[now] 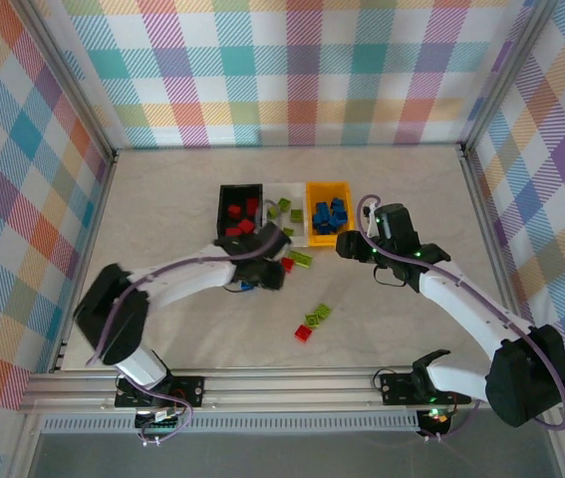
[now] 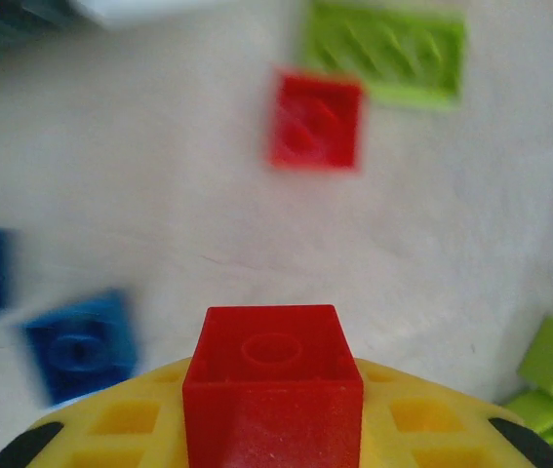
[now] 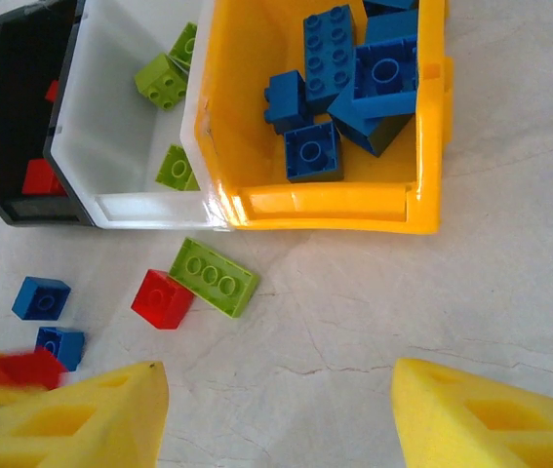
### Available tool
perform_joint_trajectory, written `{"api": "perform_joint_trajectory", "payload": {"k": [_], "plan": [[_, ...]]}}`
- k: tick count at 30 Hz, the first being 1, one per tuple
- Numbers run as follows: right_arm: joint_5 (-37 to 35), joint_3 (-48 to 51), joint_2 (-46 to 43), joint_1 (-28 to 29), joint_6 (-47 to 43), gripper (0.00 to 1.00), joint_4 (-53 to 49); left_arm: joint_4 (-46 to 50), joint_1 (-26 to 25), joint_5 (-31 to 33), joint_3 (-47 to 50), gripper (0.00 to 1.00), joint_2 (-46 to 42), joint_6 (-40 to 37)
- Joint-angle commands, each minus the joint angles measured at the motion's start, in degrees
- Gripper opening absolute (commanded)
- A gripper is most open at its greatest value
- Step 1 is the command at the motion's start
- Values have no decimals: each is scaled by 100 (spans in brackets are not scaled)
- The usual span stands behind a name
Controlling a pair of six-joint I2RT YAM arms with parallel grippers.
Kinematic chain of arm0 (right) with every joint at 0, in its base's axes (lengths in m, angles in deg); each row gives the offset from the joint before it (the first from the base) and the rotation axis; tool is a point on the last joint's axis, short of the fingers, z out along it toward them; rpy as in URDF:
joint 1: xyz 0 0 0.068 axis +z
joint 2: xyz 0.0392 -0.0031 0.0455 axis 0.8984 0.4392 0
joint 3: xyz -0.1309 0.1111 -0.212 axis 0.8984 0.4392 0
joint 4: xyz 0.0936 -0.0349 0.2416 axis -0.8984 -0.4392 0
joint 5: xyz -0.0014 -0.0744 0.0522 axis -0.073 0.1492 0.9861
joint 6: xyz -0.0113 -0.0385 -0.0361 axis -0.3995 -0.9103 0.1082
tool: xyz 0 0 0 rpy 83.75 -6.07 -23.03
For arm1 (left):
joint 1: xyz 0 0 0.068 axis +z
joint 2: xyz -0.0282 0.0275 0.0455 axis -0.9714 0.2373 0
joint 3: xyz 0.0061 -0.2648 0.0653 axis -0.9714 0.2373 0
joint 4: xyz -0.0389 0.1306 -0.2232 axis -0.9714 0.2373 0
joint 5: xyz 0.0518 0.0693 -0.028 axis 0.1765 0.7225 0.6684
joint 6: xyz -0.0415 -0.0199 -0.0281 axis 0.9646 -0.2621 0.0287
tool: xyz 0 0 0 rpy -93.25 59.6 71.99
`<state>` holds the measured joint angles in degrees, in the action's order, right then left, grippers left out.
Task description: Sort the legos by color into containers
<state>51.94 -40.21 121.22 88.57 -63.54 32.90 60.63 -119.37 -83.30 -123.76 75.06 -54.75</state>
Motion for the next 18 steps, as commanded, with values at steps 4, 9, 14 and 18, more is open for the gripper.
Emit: {"api": "perform_joint_trajectory", "payload": {"k": [4,9,14,18], "plan": [[143,156,81,-1,112,62,197,-618,1263,15,22,31,-436,420],[194,157,70,-1,124,62,139,-722,1760,84,-770,31,454,456],[233,192,-75,-1,109,62,0,-620,1956,276,-1615,32,1189,438],[325,315,-149,0,134,62,-78,-399,2049,248,-2104,51,1618,484]]}}
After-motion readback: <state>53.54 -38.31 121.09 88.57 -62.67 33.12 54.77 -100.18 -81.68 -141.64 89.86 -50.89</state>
